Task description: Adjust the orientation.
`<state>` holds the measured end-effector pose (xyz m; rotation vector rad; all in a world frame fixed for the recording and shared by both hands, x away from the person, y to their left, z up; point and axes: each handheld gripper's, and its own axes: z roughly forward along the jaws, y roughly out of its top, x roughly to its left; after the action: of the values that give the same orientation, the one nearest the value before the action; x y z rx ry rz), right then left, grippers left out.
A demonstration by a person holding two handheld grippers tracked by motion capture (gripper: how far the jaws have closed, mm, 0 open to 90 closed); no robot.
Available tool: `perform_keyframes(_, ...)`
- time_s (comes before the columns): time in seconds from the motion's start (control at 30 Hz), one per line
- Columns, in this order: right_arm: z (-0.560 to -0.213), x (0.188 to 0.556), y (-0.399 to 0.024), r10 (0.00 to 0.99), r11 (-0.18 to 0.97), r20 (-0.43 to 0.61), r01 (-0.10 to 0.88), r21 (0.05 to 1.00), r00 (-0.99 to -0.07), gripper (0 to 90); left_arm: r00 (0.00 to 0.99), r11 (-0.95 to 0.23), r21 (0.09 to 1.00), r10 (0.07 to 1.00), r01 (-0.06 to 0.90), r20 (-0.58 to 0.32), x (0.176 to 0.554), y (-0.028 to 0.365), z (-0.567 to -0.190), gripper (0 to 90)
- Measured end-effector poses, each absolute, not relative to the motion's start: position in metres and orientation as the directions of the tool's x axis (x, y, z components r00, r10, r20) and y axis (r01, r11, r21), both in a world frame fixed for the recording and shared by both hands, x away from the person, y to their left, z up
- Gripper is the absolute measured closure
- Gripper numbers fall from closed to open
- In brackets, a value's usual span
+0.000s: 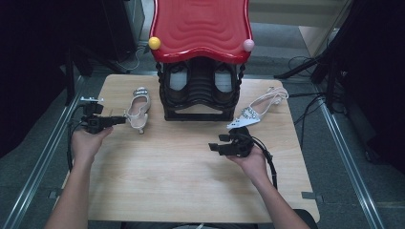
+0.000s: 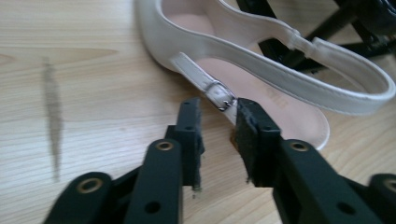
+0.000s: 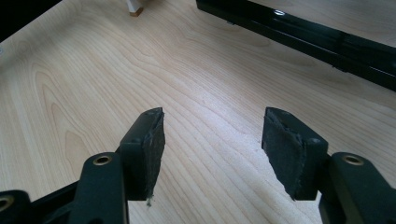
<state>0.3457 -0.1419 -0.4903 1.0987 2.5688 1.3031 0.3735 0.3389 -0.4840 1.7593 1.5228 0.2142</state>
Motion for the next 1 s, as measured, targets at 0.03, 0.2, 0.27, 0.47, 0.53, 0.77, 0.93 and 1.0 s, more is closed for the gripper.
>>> perform_keyframes(0.03,-0.491,0.346,-0.142,0.618,0.391,0.251,0.568,0.725,-0.745,40.4,0.257,0.040,0.643,0.896,0.764,-0.361,0.374,0.341,-0.482,68.1)
perform_keyframes(0.2,-0.492,0.344,-0.141,0.624,0.401,0.243,0.572,0.716,-0.743,40.4,0.250,0.040,0.657,0.906,0.752,-0.341,0.381,0.341,-0.472,62.1)
perform_keyframes(0.27,-0.492,0.343,-0.141,0.626,0.403,0.243,0.573,0.713,-0.741,40.3,0.250,0.040,0.659,0.907,0.751,-0.339,0.383,0.339,-0.470,61.5)
perform_keyframes(0.47,-0.492,0.337,-0.153,0.649,0.374,0.250,0.587,0.718,-0.718,40.4,0.256,0.043,0.667,0.904,0.743,-0.343,0.394,0.333,-0.465,53.7)
perform_keyframes(0.53,-0.492,0.336,-0.155,0.652,0.368,0.251,0.588,0.720,-0.716,40.5,0.254,0.051,0.674,0.904,0.737,-0.345,0.398,0.331,-0.463,53.4)
perform_keyframes(0.77,-0.493,0.329,-0.168,0.681,0.345,0.254,0.606,0.716,-0.687,40.4,0.246,0.053,0.674,0.907,0.737,-0.341,0.416,0.324,-0.466,51.9)
perform_keyframes(0.93,-0.493,0.326,-0.175,0.698,0.330,0.255,0.616,0.715,-0.670,40.4,0.230,0.050,0.641,0.910,0.766,-0.346,0.428,0.322,-0.480,52.2)
perform_keyframes(1.0,-0.494,0.324,-0.178,0.704,0.322,0.255,0.618,0.717,-0.662,40.4,0.220,0.059,0.631,0.909,0.773,-0.354,0.433,0.323,-0.487,52.2)
